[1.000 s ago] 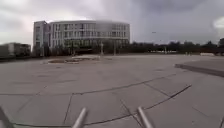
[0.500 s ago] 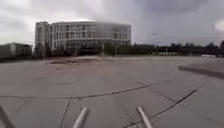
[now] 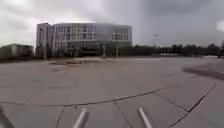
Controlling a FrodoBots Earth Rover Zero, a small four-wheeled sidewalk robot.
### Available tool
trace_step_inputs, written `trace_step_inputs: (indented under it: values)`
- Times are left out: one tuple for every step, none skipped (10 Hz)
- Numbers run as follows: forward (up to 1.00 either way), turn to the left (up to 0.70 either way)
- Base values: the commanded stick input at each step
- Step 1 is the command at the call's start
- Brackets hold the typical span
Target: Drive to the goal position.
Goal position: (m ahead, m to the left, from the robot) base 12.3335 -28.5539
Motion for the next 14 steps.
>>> trace_step_inputs:
  values:
    - [0.85,0.0]
    - [0.85,0.0]
    - [0.85,0.0]
    - [0.85,-0.12]
    - [0.85,-0.27]
    - [0.85,-0.27]
    - [0.53,-0.34]
    - [0.0,-0.19]
    - [0.0,0.0]
    - [0.0,0.0]
    - [0.0,0.0]
    - [0.0,0.0]
    - [0.0,0.0]
    - [0.0,0.0]
